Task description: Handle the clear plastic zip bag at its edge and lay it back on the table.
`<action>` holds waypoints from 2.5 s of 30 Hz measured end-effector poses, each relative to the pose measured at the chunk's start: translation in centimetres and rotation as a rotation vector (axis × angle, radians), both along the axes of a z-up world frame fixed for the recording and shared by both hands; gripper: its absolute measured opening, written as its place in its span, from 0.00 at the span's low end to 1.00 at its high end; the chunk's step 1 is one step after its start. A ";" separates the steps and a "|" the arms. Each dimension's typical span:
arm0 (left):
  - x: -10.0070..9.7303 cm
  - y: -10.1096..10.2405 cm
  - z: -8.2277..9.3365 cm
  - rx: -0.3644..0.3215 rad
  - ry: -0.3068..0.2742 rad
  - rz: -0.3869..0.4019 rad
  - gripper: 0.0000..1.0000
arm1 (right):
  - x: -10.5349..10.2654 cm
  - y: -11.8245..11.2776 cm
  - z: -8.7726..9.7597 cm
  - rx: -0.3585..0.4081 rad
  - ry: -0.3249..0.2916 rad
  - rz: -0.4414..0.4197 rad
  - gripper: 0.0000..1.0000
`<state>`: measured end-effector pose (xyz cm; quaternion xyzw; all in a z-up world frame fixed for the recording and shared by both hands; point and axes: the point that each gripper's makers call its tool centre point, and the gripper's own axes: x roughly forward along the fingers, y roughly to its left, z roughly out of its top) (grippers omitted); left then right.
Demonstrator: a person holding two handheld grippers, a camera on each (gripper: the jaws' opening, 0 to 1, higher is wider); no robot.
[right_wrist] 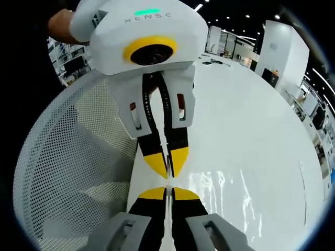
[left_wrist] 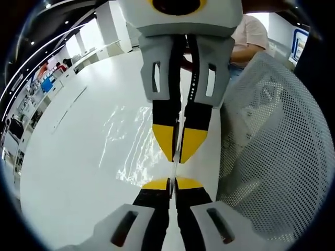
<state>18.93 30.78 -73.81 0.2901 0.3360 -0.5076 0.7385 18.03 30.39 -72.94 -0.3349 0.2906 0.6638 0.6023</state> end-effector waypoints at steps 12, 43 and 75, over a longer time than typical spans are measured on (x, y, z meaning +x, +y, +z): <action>-0.1 -0.8 0.3 -0.021 -0.006 -0.010 0.00 | 0.1 0.2 0.5 0.015 -0.003 0.003 0.00; -0.1 -0.3 -0.1 -0.023 0.017 0.010 0.00 | 0.3 -2.3 0.1 -0.010 -0.005 -0.015 0.00; -0.1 -0.2 -0.3 -0.014 0.040 0.026 0.00 | 1.0 -5.6 -0.3 -0.029 -0.005 -0.062 0.00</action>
